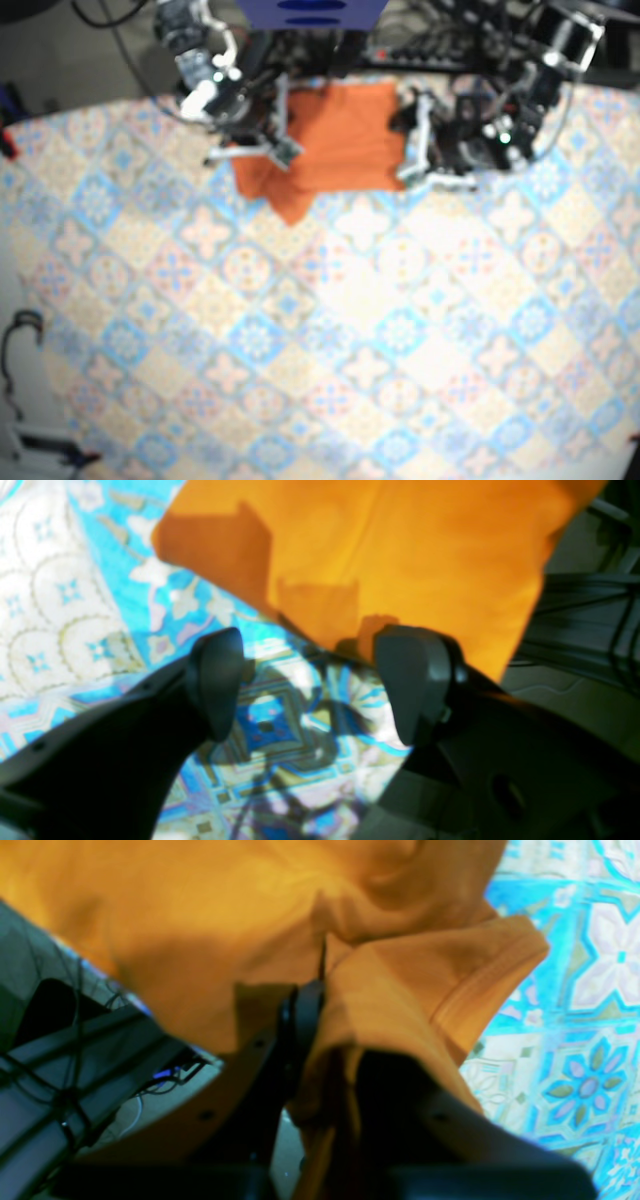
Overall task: Fold the T-shirt properly
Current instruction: 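Bring both grippers together over the strip's middle, folding both ends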
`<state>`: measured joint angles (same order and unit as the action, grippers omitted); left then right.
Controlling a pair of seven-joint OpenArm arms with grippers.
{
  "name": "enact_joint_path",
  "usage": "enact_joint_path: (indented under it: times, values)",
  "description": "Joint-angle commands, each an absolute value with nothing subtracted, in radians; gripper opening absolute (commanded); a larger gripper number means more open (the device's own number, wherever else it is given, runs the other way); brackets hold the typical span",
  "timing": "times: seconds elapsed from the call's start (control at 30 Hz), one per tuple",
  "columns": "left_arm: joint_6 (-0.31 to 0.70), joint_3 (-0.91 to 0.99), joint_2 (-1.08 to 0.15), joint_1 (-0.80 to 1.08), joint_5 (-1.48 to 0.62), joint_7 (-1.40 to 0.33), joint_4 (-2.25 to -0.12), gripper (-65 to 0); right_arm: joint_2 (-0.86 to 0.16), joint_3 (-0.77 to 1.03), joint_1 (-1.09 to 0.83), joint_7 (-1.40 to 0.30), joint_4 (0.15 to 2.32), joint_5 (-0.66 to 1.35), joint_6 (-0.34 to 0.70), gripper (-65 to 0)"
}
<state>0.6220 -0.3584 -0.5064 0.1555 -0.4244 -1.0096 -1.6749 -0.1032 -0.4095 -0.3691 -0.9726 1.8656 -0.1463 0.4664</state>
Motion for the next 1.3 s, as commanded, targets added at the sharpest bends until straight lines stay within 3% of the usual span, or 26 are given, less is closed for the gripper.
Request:
enact_joint_path:
  times: [0.0, 0.23, 0.4, 0.5, 0.93, 1.27]
  values:
    - [0.622, -0.355, -0.513, 0.147, -0.421, -0.978, -1.661, -21.2, -0.102, -0.409, -0.367, -0.957, 1.885, -0.139, 0.466, -65.0]
    - [0.622, -0.357, -0.476, 0.116, -0.367, -0.963, -1.590, -23.1, -0.101, -0.409, -0.354, -0.957, 1.885, -0.139, 0.466, -65.0]
    - [0.622, -0.384, -0.479, 0.116, -0.360, -0.963, -1.616, -41.5, -0.101, -0.409, -0.346, -0.958, 1.885, -0.139, 0.466, -65.0]
    - [0.622, -0.378, -0.509, 0.153, -0.360, -0.963, -1.661, -47.1, -0.101, -0.407, -0.346, -0.958, 1.885, -0.139, 0.466, -65.0]
    - [0.621, -0.334, -0.585, 0.213, -0.363, -0.963, -1.836, -47.5, -0.101, -0.406, -0.325, -0.958, 1.880, -0.139, 0.466, -65.0]
    - [0.624, -0.343, -0.456, 0.143, -0.357, -0.987, -1.715, -48.1, -0.101, -0.403, -0.325, -0.958, 1.879, -0.139, 0.466, -65.0]
